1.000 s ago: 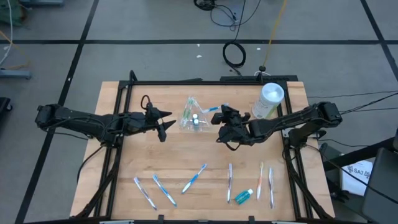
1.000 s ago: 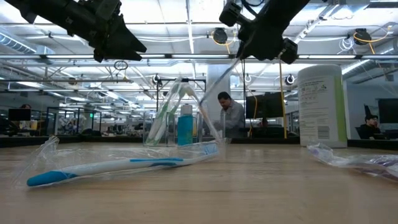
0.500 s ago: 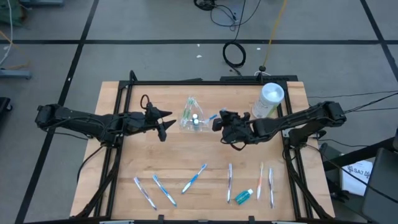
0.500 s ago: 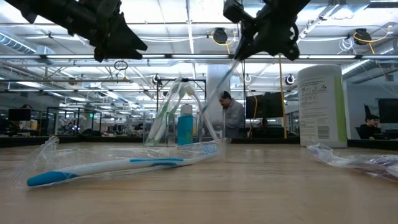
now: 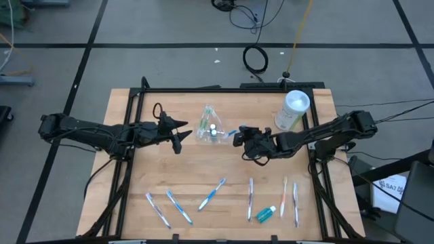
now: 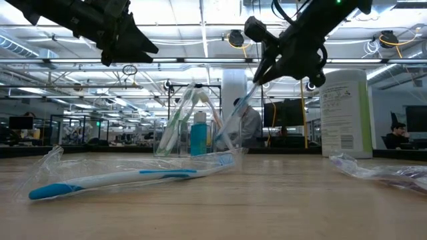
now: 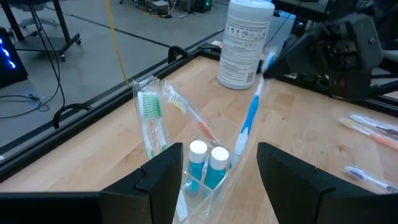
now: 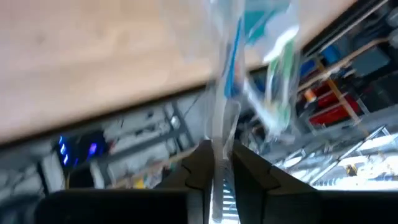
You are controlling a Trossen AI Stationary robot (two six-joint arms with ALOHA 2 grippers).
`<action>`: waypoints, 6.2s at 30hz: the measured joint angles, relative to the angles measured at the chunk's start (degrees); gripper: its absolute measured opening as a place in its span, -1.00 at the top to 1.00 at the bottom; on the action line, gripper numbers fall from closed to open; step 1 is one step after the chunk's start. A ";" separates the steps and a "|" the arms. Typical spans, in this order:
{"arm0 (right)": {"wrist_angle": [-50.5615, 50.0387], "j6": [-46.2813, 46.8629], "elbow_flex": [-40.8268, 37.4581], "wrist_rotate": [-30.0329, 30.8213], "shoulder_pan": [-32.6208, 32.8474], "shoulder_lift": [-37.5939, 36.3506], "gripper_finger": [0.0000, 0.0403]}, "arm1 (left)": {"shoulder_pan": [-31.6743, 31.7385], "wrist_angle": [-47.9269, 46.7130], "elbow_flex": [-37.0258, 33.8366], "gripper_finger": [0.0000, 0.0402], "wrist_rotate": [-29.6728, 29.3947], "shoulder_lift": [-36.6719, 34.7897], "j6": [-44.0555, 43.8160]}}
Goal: Pick & Place toothbrushing station
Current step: Put the blue toothbrush into the right section of the transparent organizer, then put the purple toothbrush into the left section of the transparent organizer
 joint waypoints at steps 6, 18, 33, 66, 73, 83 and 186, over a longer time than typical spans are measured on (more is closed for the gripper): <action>6.35 1.18 -1.94 -3.44 -0.27 0.02 0.69 | -0.02 -0.05 0.00 -0.06 0.00 -0.01 0.08; 7.89 5.26 -1.95 -5.29 -3.28 0.02 0.34 | 0.00 -0.05 0.00 -0.06 -0.02 0.01 0.08; 9.25 42.09 -1.95 4.39 2.52 -2.42 0.25 | -0.01 -0.13 0.00 -0.06 0.00 -0.01 0.06; -4.68 123.86 -1.95 -18.32 14.29 -11.04 0.28 | -16.63 14.71 3.93 -0.06 14.39 15.47 -9.35; -3.96 121.25 -1.95 -18.31 13.96 -11.06 0.28 | -24.39 -2.07 12.65 -0.06 7.39 15.73 -15.44; -3.40 114.27 -1.95 -18.39 13.65 -11.06 0.28 | -32.56 -33.47 16.70 -0.06 19.92 18.24 -67.51; 2.24 110.78 -1.95 -18.47 -2.32 -11.08 0.30 | 13.06 11.71 11.77 0.92 -1.73 14.68 7.15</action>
